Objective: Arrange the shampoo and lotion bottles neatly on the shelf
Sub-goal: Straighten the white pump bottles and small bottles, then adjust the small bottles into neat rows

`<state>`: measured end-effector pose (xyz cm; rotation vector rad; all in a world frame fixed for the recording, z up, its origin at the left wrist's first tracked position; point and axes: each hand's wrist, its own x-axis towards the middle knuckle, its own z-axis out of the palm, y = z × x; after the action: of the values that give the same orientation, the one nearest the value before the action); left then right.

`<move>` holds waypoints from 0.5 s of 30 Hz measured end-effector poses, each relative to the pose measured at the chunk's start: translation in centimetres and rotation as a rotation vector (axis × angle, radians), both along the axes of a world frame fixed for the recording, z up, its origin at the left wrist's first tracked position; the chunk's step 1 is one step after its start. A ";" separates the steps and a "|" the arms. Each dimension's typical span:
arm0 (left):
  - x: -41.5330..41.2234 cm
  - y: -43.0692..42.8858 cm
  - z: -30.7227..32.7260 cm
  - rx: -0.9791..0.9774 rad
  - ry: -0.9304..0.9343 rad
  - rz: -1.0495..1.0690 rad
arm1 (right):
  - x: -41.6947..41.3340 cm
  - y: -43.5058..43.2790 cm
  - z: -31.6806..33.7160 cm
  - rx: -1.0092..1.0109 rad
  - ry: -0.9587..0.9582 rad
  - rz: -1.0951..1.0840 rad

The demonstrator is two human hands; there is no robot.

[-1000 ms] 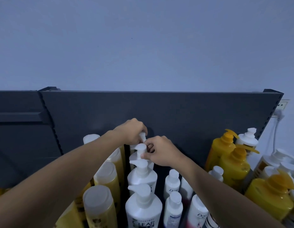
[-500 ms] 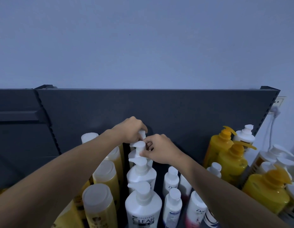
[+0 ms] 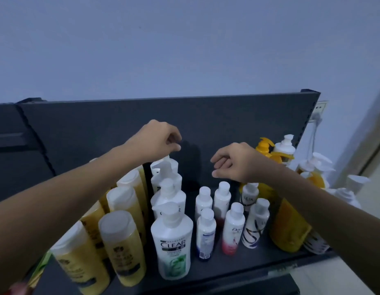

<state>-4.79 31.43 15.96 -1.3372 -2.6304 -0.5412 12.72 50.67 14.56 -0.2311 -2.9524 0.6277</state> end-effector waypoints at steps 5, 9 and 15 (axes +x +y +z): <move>7.5 0.0 0.2 -0.121 -0.069 -0.159 | 3.6 0.7 -1.4 0.073 -0.132 0.044; 11.9 0.8 -1.6 -0.267 -0.039 -0.227 | 4.6 0.9 -2.9 0.178 -0.222 0.131; 14.4 2.1 -5.3 -0.507 -0.016 -0.118 | 5.3 1.9 -5.1 0.315 -0.253 0.260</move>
<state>9.63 33.54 10.65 -1.6241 -2.8272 0.1229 18.01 52.52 9.46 0.1144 -3.2986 0.1555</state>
